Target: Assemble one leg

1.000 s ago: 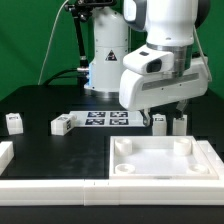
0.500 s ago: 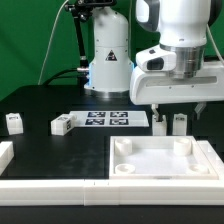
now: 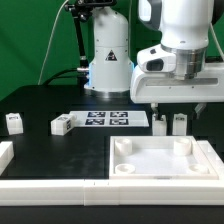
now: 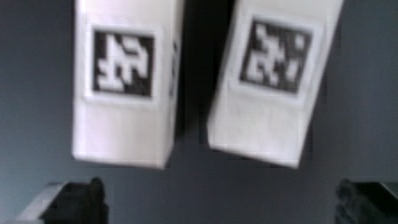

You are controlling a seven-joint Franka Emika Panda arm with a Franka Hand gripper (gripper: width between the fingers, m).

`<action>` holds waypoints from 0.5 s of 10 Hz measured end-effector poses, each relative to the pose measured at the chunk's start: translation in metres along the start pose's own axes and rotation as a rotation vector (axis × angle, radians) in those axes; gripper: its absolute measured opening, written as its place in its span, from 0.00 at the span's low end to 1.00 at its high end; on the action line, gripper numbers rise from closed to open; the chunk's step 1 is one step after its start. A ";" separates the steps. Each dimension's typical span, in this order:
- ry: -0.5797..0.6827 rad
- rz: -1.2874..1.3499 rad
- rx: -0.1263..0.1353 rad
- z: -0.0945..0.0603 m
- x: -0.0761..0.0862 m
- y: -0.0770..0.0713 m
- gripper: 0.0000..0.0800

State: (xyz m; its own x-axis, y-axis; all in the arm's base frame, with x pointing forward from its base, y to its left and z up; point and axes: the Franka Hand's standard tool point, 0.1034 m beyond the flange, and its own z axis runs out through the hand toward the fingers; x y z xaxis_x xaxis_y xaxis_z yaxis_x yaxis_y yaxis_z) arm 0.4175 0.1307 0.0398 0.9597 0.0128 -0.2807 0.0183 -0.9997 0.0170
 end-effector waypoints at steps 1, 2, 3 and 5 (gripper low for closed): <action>-0.125 0.014 -0.011 -0.001 -0.003 -0.001 0.81; -0.201 0.019 -0.011 0.000 0.000 -0.002 0.81; -0.263 0.023 -0.014 0.001 -0.002 -0.002 0.81; -0.444 0.025 -0.026 0.002 -0.007 -0.002 0.81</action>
Offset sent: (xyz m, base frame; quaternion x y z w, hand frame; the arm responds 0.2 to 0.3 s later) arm -0.0028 0.0044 0.0008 0.0092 -0.2428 0.0075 0.9700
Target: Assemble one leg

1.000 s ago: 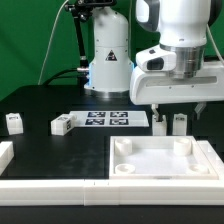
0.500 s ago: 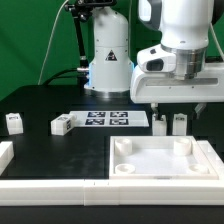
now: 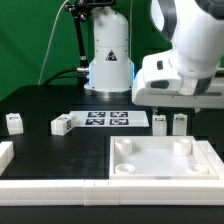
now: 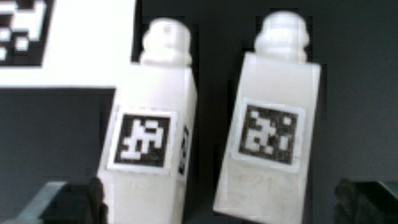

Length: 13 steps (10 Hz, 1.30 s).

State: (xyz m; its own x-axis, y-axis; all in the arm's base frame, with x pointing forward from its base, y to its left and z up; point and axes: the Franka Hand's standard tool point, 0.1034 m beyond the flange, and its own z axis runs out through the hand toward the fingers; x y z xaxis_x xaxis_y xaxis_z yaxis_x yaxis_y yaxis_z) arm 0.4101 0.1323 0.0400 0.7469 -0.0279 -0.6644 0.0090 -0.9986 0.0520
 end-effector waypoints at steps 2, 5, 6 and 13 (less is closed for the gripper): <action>-0.156 0.001 -0.019 0.003 -0.003 0.003 0.81; -0.237 -0.006 -0.032 0.006 0.002 -0.002 0.81; -0.235 -0.013 -0.038 0.007 0.001 -0.006 0.81; -0.197 -0.036 -0.068 0.029 0.001 -0.033 0.81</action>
Offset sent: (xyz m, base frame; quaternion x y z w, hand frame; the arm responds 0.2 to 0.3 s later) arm 0.0000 0.0000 0.0000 0.0000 -0.1593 0.0000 0.9872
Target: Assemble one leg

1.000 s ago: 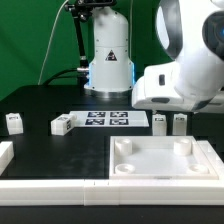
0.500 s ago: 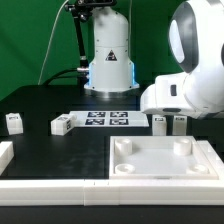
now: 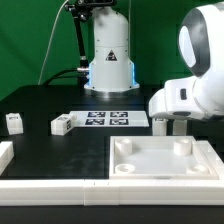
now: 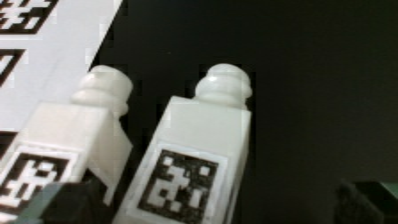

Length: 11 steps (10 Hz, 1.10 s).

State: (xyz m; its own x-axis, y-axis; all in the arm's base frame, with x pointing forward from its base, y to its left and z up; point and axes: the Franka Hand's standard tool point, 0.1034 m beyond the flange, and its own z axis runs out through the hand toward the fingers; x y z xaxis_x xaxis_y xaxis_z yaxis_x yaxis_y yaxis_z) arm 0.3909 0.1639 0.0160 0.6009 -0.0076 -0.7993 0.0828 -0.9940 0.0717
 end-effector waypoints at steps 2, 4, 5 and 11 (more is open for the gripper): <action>-0.005 -0.006 0.000 0.003 0.001 0.002 0.81; -0.006 -0.011 0.004 0.006 0.003 0.008 0.81; -0.006 -0.011 0.005 0.008 0.003 0.010 0.81; -0.015 -0.004 0.003 0.014 0.002 0.012 0.35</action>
Offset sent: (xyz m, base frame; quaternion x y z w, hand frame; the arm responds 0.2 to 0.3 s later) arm -0.0038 -0.0150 -0.0061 0.0012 0.0062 -0.0148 0.9999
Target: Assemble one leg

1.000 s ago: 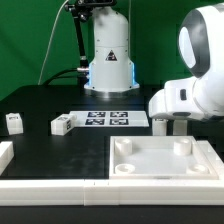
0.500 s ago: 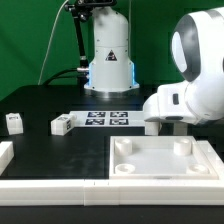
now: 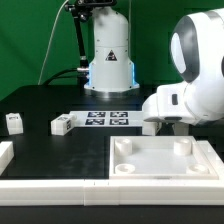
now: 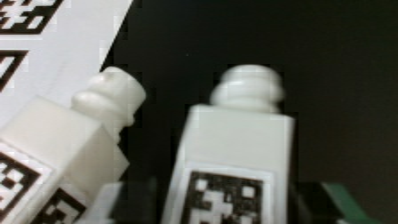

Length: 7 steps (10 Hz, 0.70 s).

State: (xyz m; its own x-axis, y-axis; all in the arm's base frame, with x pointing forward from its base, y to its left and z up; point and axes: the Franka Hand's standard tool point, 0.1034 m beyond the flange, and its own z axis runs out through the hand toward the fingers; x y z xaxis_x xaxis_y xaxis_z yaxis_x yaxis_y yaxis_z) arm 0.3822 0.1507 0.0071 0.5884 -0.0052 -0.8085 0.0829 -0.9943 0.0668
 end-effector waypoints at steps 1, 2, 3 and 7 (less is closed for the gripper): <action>0.000 0.000 0.000 0.000 0.000 0.000 0.35; 0.000 0.000 0.000 0.000 0.000 0.000 0.35; 0.000 0.000 0.000 0.000 0.000 0.000 0.35; 0.001 0.000 0.001 -0.001 0.000 0.000 0.35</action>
Offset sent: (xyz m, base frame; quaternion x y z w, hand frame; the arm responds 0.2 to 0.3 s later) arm 0.0000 0.0000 0.0000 0.0000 0.0000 0.0000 1.0000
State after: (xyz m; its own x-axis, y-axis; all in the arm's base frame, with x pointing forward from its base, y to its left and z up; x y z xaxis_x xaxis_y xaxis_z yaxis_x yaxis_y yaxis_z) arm 0.3833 0.1508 0.0079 0.5895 -0.0047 -0.8078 0.0827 -0.9944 0.0662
